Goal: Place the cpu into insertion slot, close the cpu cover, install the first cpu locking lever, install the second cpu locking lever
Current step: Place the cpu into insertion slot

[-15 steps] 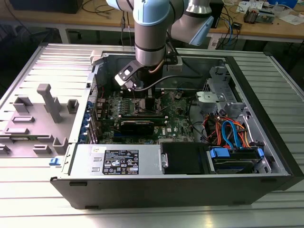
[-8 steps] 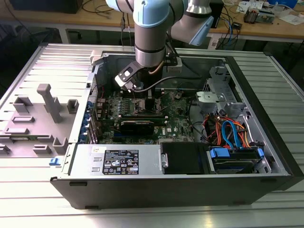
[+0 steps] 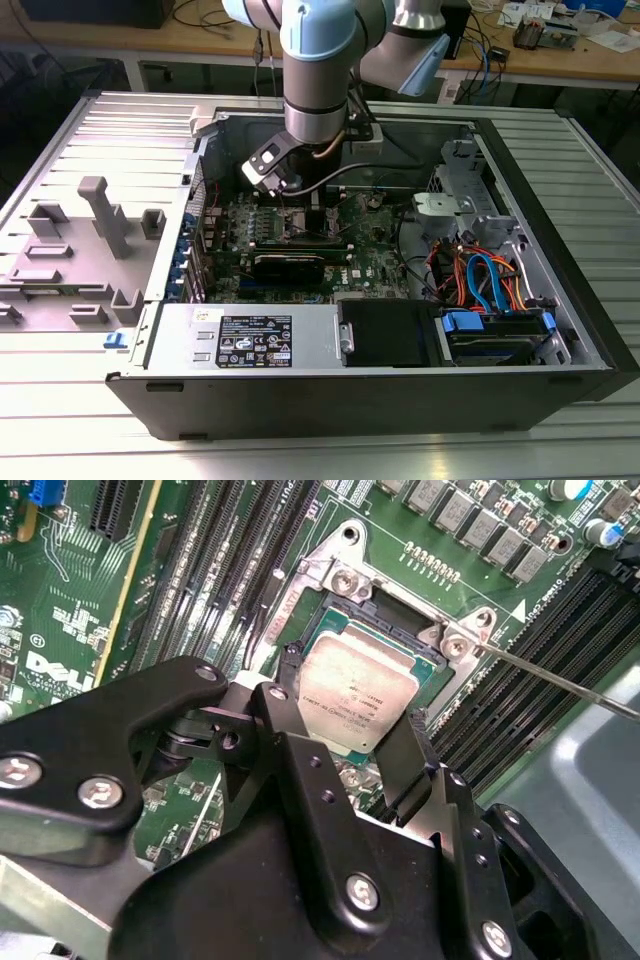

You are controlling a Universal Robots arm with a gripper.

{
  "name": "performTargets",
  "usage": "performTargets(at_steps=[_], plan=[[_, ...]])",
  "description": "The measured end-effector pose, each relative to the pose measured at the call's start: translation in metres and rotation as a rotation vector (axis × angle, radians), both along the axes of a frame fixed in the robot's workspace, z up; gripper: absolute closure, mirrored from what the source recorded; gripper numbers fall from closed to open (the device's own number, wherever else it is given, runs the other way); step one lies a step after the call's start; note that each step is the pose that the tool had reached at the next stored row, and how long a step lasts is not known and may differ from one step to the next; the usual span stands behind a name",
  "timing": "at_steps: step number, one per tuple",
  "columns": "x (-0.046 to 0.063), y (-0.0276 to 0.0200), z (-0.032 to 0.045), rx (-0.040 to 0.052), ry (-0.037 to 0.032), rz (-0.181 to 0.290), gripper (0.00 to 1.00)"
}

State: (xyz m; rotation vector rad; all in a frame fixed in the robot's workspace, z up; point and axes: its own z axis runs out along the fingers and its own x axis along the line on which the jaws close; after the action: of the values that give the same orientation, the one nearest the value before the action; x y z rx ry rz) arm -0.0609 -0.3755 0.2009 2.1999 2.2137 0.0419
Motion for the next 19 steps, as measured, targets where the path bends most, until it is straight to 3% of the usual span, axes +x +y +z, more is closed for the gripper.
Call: performTargets(at_steps=[19], plan=[[-0.0002, 0.0001, -0.0013, -0.0019, 0.0001, -0.015, 0.46]])
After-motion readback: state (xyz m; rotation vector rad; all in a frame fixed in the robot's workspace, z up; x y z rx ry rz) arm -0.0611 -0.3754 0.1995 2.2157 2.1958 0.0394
